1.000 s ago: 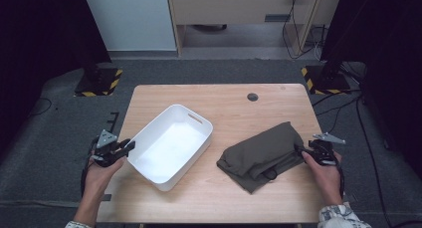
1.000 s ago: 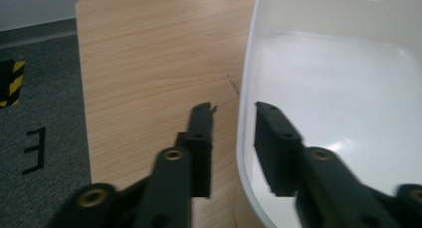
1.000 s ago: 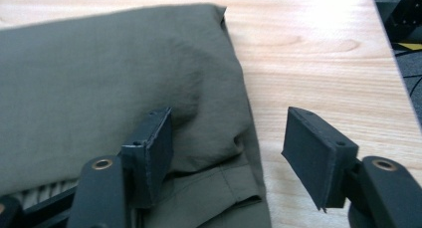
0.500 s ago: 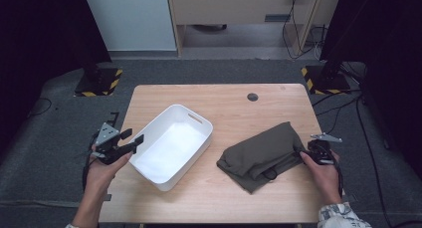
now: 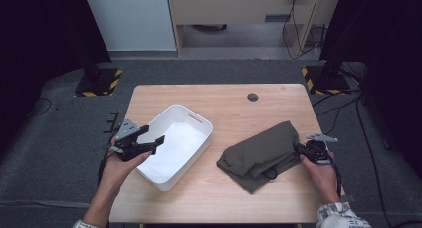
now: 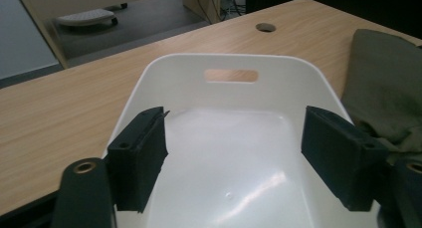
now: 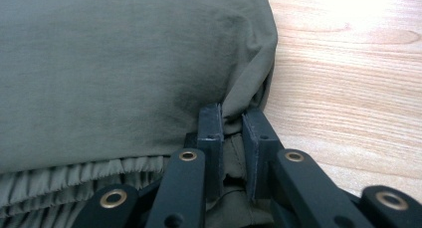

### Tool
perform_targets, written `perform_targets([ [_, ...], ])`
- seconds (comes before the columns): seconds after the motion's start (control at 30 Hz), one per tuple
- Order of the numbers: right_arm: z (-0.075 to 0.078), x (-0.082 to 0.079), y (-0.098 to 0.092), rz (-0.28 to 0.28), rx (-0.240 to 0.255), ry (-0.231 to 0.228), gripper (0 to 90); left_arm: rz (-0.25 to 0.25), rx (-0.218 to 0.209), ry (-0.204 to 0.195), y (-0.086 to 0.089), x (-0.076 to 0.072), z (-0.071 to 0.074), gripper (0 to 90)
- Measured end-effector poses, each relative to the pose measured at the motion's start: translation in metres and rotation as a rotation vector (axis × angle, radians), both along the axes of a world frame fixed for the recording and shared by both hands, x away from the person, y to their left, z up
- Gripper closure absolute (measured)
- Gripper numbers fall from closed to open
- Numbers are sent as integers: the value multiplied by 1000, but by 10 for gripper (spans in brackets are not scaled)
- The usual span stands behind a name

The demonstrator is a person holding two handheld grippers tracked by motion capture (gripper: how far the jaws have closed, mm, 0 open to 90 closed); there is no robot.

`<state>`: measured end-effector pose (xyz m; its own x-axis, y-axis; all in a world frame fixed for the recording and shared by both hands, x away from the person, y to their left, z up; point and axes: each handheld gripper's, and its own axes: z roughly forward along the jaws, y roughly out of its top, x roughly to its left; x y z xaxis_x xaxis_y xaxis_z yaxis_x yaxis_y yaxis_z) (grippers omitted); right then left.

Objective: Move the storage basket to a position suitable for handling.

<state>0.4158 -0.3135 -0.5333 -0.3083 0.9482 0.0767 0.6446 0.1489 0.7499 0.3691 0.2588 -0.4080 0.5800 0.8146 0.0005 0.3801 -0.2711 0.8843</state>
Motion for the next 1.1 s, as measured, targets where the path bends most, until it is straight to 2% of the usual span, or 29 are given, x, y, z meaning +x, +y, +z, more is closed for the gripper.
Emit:
perform_targets([
  [0.17,0,0,0,1,1,-4,804,-44,3,2,-20,1,2,209],
  [0.2,-1,0,-1,0,2,-4,804,-67,-3,10,-28,3,0,202],
  [0.33,-1,0,-1,2,2,-5,803,-106,-20,33,-44,11,-6,167],
  [0.5,-1,0,-1,2,3,-5,802,-120,-9,60,-60,20,-11,132],
  [0.57,-1,0,-1,1,4,-4,801,-123,-5,57,-63,20,-11,128],
  [0.73,-1,0,-1,0,2,-4,802,-183,9,41,-90,11,-10,127],
  [0.77,-1,0,-1,0,1,-3,801,-183,9,41,-90,11,-10,126],
  [0.8,-1,0,0,-2,3,-4,802,-203,18,40,-100,9,-10,125],
  [0.97,0,-1,0,0,-1,-2,801,-248,38,49,-124,2,-17,122],
  [1.0,0,-1,0,-2,2,0,801,-248,38,49,-124,2,-17,123],
  [1.03,-1,0,-1,-1,2,-4,801,-256,32,48,-131,-2,-21,127],
  [1.1,-1,0,-1,-4,7,-3,800,-277,46,58,-140,-6,-27,125],
])
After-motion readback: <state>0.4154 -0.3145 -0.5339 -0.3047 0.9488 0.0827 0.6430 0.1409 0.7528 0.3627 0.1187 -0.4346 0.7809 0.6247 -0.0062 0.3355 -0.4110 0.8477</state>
